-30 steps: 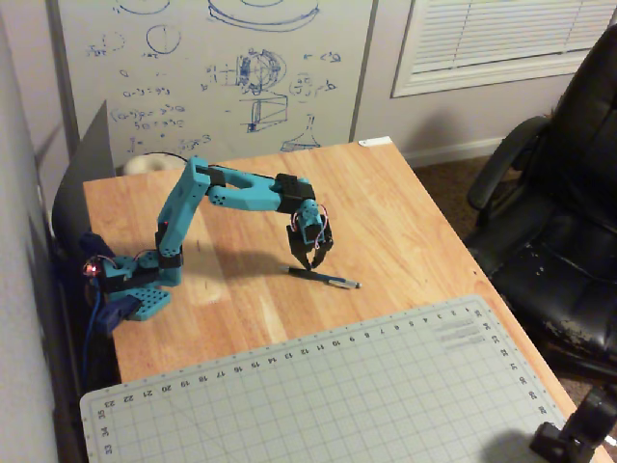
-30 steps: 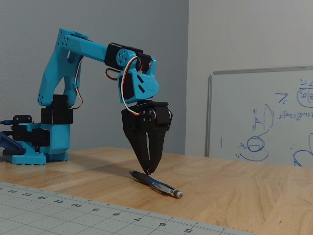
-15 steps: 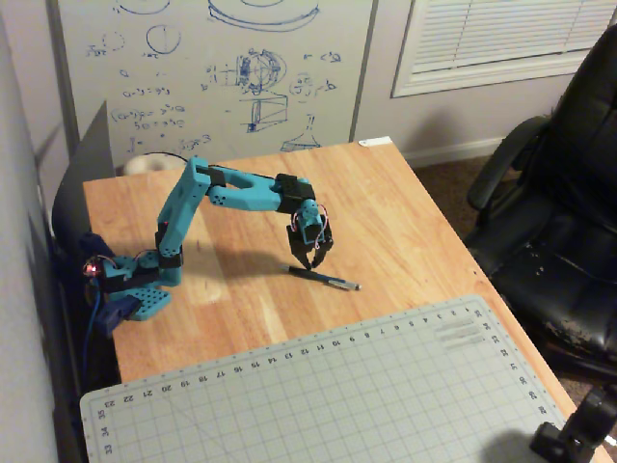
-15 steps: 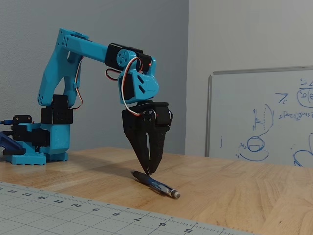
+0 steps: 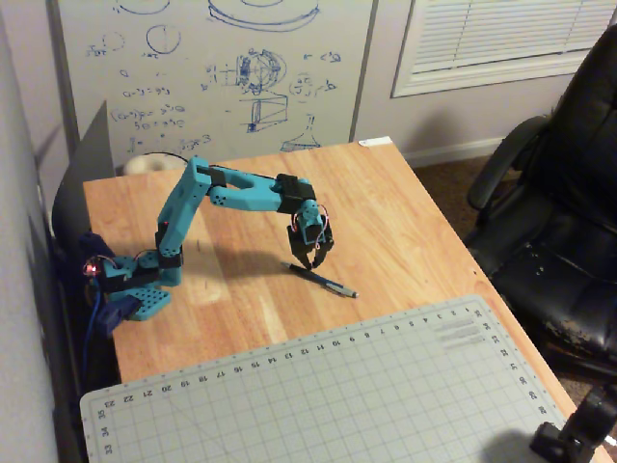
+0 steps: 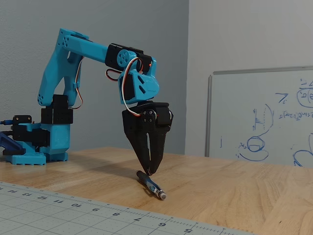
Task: Touch the pen.
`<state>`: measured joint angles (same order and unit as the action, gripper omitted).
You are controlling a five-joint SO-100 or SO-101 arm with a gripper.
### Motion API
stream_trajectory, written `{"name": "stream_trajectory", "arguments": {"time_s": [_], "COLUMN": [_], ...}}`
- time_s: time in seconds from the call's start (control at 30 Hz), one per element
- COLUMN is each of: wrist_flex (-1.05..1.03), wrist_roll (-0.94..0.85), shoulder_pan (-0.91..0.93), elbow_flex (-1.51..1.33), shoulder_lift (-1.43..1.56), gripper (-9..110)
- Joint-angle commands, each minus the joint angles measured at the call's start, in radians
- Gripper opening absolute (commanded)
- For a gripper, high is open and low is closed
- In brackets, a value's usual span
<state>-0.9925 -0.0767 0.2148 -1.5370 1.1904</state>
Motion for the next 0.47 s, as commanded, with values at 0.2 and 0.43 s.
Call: {"name": "stream_trajectory", "arguments": {"time_s": [0.2, 0.43], "wrist_flex": [0.006, 0.006], "wrist_roll": [-0.002, -0.002], "shoulder_pan": [0.014, 0.014], "elbow_flex": [0.066, 0.066], "shoulder_lift": [0.015, 0.015], "gripper": [1, 1]}}
